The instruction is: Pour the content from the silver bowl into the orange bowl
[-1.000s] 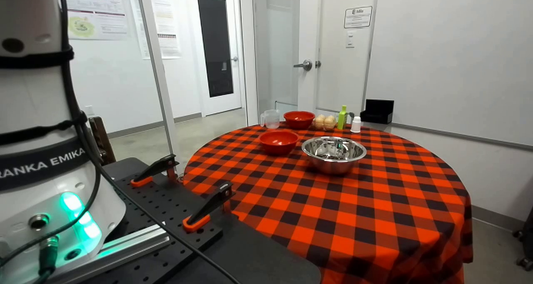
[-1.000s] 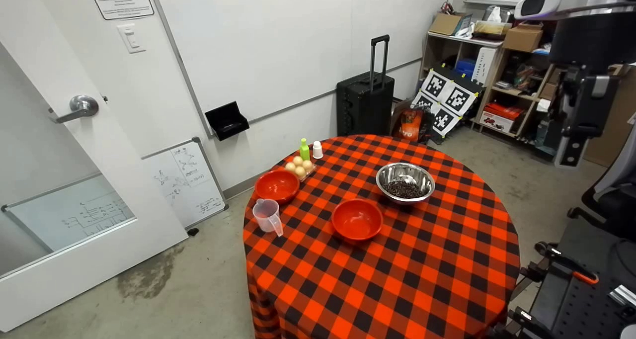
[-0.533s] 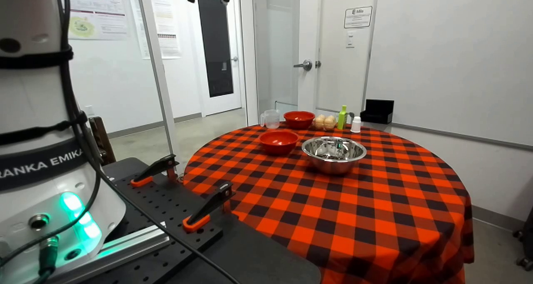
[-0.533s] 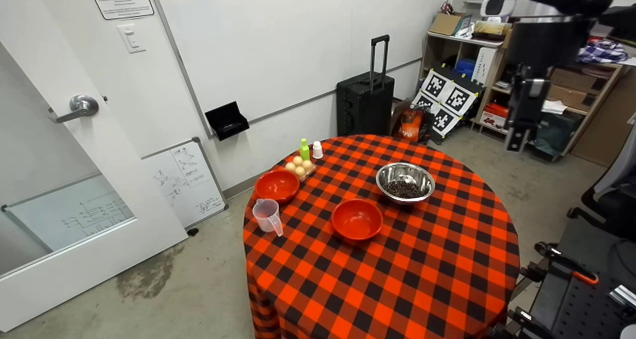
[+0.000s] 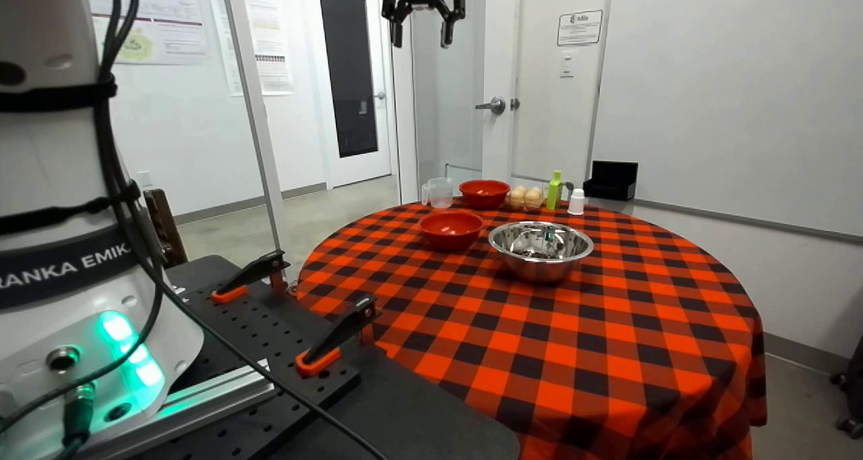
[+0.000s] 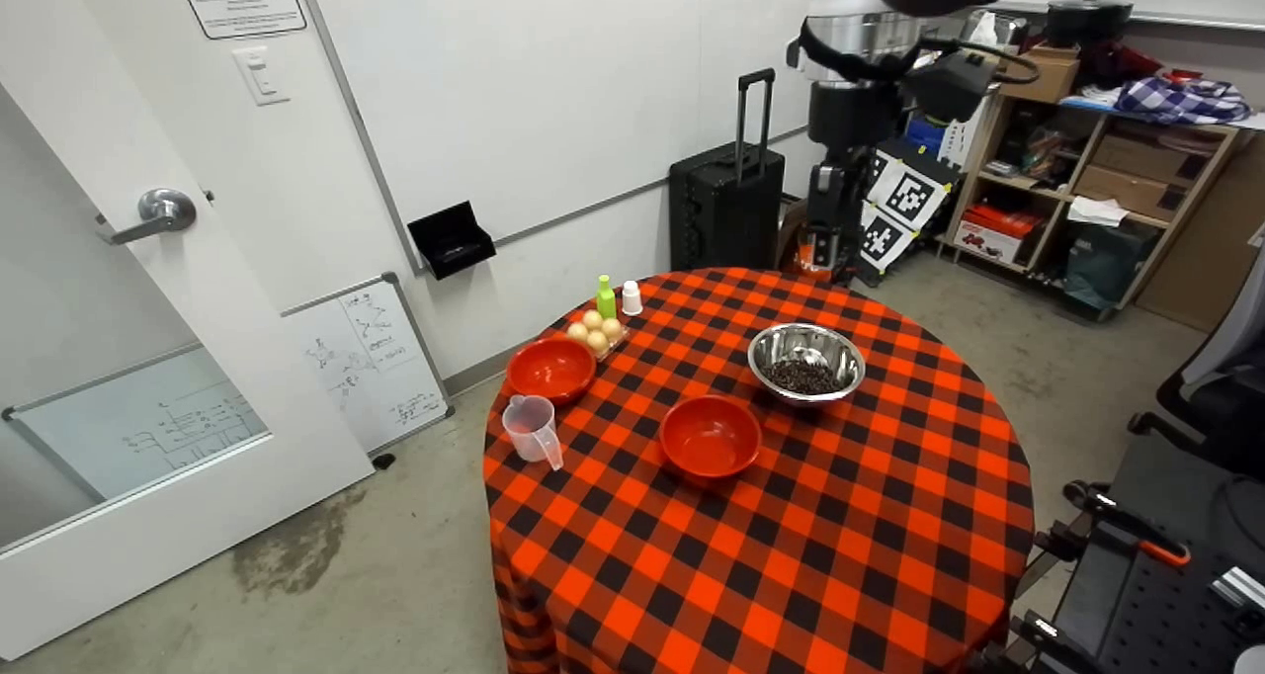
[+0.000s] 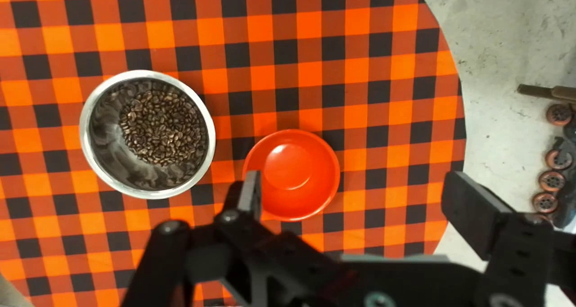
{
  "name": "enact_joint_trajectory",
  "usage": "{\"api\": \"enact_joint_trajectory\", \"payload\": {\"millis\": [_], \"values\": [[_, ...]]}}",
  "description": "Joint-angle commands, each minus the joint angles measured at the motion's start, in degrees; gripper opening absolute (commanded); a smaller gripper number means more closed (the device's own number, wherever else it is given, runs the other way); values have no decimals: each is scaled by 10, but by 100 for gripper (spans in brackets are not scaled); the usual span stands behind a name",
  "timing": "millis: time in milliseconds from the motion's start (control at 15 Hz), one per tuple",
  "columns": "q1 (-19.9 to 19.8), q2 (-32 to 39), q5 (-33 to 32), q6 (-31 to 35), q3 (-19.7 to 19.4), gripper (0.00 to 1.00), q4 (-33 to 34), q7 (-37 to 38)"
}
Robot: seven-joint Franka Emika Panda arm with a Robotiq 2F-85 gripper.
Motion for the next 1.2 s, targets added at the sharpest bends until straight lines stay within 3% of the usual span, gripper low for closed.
{"api": "enact_joint_trajectory", "payload": {"millis": [0,467,867,1133], "values": [[-19,142,-16,-18,2,100,144,11],[-75,318,-12,-9,-14,100,266,-7],[-126,388,-9,1,-22,100,262,-37],[-155,424,5,27,-33,100,246,-14]]}}
